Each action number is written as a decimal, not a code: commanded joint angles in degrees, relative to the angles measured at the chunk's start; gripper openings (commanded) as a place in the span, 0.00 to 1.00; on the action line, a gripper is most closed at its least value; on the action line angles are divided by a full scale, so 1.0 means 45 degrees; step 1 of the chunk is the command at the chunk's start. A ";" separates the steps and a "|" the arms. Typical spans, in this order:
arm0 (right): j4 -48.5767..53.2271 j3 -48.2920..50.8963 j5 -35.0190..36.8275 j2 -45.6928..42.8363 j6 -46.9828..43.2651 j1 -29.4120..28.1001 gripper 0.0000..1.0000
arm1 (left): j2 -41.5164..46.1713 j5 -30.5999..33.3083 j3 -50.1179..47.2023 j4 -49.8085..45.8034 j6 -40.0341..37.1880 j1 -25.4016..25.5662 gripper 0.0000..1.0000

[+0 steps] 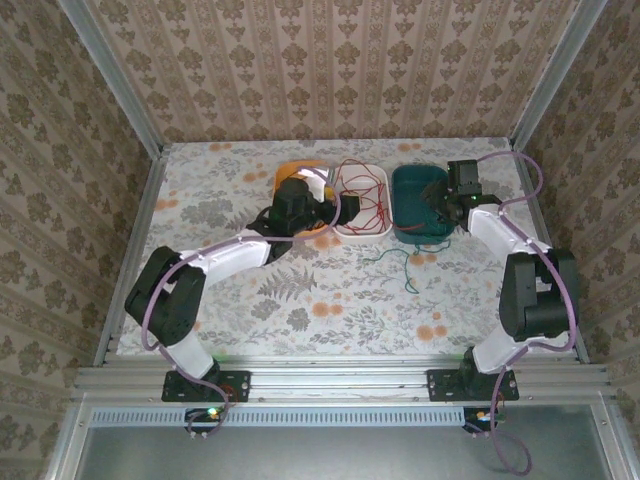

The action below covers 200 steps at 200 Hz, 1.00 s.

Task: Untangle the cables

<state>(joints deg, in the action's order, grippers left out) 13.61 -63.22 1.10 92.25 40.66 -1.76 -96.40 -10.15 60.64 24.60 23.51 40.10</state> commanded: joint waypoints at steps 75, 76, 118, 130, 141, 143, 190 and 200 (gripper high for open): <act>0.2566 0.3382 -0.1702 -0.3001 -0.0453 -0.0131 0.52 | -0.0711 0.0380 0.0768 -0.0635 -0.0088 0.0041 0.84; 0.2534 0.3432 -0.1784 -0.3049 -0.0497 -0.0131 0.52 | -0.0709 0.0380 0.0765 -0.0639 -0.0097 0.0048 0.84; 0.3425 0.3888 -0.4778 -0.2062 -0.2826 -0.0290 0.49 | -0.0793 0.0537 0.0701 -0.0810 0.0003 0.0047 0.84; 0.3587 0.3815 -0.5412 -0.1730 -0.3216 -0.0365 0.49 | -0.0891 0.0447 0.0797 -0.0859 0.0075 0.0053 0.84; 0.3458 0.3854 -0.5849 -0.1561 -0.3317 -0.0494 0.48 | -0.0992 0.0355 0.0920 -0.0879 0.0143 0.0052 0.84; 0.3445 0.3844 -0.5894 -0.1541 -0.3334 -0.0519 0.48 | -0.1012 0.0360 0.0943 -0.0892 0.0161 0.0054 0.84; 0.4201 0.3398 -0.5659 -0.0807 -0.3809 -0.0923 0.45 | -0.1268 0.0279 0.1245 -0.0886 0.0288 0.0078 0.84; 0.4379 0.3301 -0.5496 -0.0553 -0.3906 -0.1023 0.44 | -0.1311 0.0244 0.1323 -0.0941 0.0298 0.0080 0.85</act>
<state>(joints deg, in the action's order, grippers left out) 28.99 -46.04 -22.81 87.26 25.91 -5.28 -101.71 -8.73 64.07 21.43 23.99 40.12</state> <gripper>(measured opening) 0.452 0.844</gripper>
